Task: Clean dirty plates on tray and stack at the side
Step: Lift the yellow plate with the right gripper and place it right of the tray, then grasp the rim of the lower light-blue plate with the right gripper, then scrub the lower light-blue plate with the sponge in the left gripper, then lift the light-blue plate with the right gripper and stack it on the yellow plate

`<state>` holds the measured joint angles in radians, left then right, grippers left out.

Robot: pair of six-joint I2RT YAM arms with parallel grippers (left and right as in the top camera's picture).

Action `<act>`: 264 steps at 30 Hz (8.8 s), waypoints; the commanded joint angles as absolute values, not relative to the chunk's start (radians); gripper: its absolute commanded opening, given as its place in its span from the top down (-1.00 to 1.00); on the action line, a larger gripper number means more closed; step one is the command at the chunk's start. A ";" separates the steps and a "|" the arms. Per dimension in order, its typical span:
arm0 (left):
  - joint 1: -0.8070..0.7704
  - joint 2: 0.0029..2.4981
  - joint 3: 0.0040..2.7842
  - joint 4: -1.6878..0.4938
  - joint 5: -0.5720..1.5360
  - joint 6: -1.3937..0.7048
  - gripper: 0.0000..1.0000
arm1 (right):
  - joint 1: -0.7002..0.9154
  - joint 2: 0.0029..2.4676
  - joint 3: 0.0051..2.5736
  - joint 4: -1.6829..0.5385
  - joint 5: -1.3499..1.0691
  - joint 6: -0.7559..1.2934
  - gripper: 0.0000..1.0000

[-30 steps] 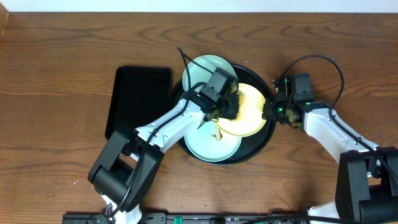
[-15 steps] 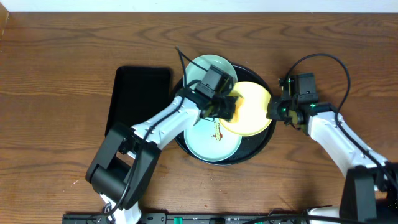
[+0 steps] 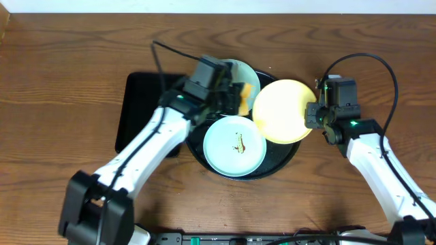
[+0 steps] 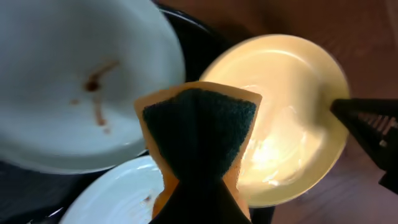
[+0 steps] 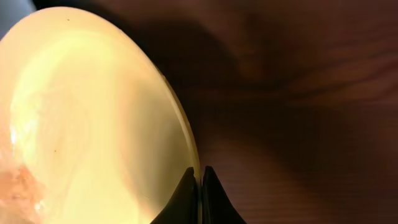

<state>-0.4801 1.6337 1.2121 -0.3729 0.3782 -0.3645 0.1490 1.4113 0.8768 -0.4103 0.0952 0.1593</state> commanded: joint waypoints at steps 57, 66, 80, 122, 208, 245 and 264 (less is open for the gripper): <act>-0.081 1.637 1.213 -0.691 0.013 -0.118 0.85 | 0.037 1.347 0.884 -0.430 0.434 0.289 0.98; -0.070 1.761 1.212 -0.683 0.014 -0.057 0.85 | -0.156 1.379 0.883 -0.504 0.336 0.292 0.98; -0.061 1.795 1.212 -0.677 0.014 -0.057 0.85 | -0.202 1.508 0.883 -0.517 0.332 0.292 0.42; -0.061 1.589 1.065 -0.587 0.155 -0.065 0.85 | 0.370 1.604 0.883 -0.441 -0.281 0.120 0.00; -0.574 1.628 1.064 -0.327 0.339 -0.426 0.85 | 0.391 1.761 0.883 -0.464 -0.184 0.231 0.98; -0.583 1.709 1.065 -0.477 0.060 -0.419 0.85 | 0.366 1.761 0.883 -0.489 -0.157 0.231 0.98; -0.446 1.528 1.065 -0.541 0.059 -0.397 0.85 | 0.368 1.508 0.886 -0.479 0.060 0.101 0.98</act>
